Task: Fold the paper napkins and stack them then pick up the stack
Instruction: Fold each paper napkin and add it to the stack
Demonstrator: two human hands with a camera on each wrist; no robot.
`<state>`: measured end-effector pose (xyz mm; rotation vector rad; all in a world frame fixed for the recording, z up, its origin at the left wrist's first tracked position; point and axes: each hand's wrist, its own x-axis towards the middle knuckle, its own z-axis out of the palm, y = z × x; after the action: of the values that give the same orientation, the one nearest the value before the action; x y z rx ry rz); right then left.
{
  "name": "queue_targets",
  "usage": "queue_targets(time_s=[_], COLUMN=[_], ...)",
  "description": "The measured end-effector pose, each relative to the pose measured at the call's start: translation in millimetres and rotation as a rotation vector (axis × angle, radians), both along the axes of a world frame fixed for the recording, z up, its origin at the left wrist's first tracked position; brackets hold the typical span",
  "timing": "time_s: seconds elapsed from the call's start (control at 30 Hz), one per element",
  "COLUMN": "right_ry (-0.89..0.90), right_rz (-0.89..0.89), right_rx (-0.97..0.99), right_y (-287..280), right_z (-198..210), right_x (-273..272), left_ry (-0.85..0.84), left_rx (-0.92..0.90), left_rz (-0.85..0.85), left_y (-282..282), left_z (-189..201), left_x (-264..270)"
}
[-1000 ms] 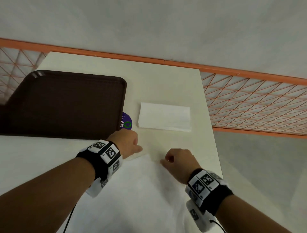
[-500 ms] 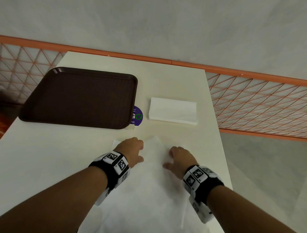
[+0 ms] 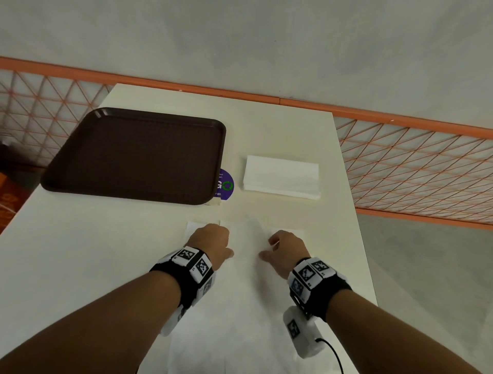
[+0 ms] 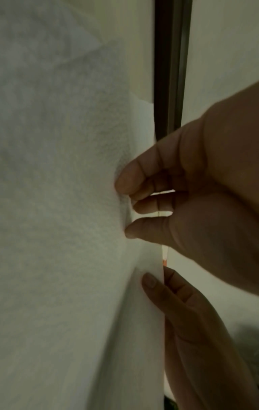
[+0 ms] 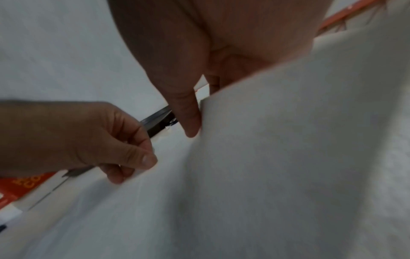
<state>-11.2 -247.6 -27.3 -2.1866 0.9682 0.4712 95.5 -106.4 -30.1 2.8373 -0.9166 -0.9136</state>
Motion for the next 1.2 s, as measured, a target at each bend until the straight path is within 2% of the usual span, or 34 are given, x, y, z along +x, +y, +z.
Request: queue_targets(time_s=[0.07, 0.2, 0.33, 0.4, 0.5, 0.57, 0.73, 0.93, 1.1, 1.2], right_ry=[-0.052, -0.141, -0.152, -0.165, -0.183, -0.178, -0.063, -0.128, -0.153, -0.106], right_rz=[0.056, 0.14, 0.333, 0.417, 0.487, 0.509, 0.516, 0.602, 0.664, 0.687], right_rx=[0.014, 0.054, -0.044, -0.109, -0.177, -0.202, -0.352, -0.399, -0.302, -0.228], right_y=[-2, -11, -23, -28, -32, -33, -43, -31, -11, 1], right_z=[4, 19, 39, 50, 63, 69, 72, 59, 42, 29], right_x=[0, -3, -2, 2, 9, 14, 11, -14, -28, -32], left_ry=[0.004, -0.067, 0.083, 0.07, -0.017, -0.096, -0.084, -0.107, -0.008, 0.106], left_rx=[-0.044, -0.275, -0.584, -0.658, -0.507, -0.386, -0.45, -0.411, -0.232, -0.116], left_rz=[0.041, 0.119, 0.153, 0.065, -0.203, -0.29, -0.121, -0.282, -0.326, -0.27], left_y=[2, 11, 11, 8, -3, -9, -3, 9, 29, 33], left_z=[2, 8, 18, 24, 36, 43, 39, 31, 31, 36], left_x=[1, 13, 22, 24, 21, 19, 24, 13, 5, -2])
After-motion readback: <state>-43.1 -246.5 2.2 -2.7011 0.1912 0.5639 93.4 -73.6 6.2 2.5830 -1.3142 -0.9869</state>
